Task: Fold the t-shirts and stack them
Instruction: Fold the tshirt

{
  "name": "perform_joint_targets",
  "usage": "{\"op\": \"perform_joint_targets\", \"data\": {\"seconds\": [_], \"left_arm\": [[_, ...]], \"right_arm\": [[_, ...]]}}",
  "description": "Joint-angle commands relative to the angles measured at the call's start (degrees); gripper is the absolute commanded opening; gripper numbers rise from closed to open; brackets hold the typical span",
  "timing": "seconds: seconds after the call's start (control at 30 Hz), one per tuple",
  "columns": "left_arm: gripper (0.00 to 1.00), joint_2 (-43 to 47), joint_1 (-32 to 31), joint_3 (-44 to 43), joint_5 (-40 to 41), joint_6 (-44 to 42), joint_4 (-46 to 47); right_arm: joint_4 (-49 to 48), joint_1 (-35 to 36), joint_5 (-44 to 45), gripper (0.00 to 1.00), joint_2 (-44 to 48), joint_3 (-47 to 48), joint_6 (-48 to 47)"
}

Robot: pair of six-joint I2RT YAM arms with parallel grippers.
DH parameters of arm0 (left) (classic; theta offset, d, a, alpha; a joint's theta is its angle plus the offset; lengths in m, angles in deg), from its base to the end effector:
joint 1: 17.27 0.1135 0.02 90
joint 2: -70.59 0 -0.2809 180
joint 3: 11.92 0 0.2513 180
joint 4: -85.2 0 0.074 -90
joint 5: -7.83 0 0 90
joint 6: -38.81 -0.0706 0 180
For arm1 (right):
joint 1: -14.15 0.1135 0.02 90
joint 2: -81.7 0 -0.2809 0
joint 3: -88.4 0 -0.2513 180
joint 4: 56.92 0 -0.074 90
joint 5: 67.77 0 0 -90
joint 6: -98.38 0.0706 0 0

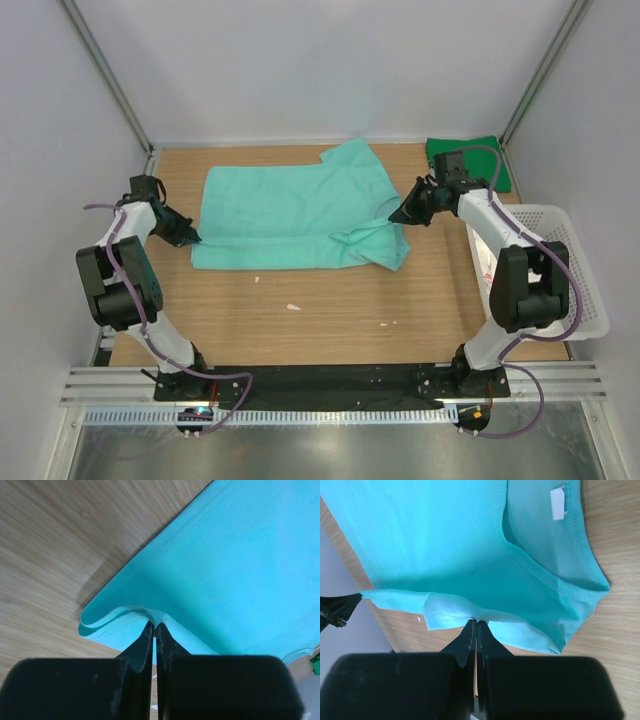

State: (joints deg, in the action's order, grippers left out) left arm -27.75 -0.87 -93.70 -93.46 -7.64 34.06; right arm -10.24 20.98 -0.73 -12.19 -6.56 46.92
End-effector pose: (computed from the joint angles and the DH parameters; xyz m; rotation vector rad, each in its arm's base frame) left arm 0.3454 0.0872 0.1873 -1.3433 2.4376 -0.3961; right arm 0.3602 0.0709 0.2405 0.5579 2.5694 0.8056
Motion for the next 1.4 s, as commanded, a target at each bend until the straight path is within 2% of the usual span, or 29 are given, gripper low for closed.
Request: {"op": "perform_joint_targets", "data": {"seconds": [0.0, 0.33, 0.6, 0.87, 1.37], "left_arm": [[0.00, -2.64, -0.67, -4.71, 0.48, 0.48, 0.85], [0.00, -10.10, -2.08, -12.27, 0.04, 1.36, 0.50], [0.00, -15.38, -2.60, -17.46, -0.31, 1.63, -0.38], [0.00, -14.95, -2.69, -18.34, 2.67, 1.63, -0.56], [0.00, -17.93, -2.69, -20.01, 1.62, 2.33, -0.65]], "right_arm": [[-1.66, -0.33, -0.86, 0.01, -2.87, 4.53, -1.10], [0.18, -0.94, 0.02, 0.01, -9.82, 10.60, -1.89], [1.42, -1.73, 0.20, 0.01, -12.28, 11.92, -2.25], [-0.07, -1.73, 0.11, 0.01, -14.83, 13.15, -1.63], [-0.08, -2.43, 0.64, 0.01, -19.93, 17.20, -2.07]]}}
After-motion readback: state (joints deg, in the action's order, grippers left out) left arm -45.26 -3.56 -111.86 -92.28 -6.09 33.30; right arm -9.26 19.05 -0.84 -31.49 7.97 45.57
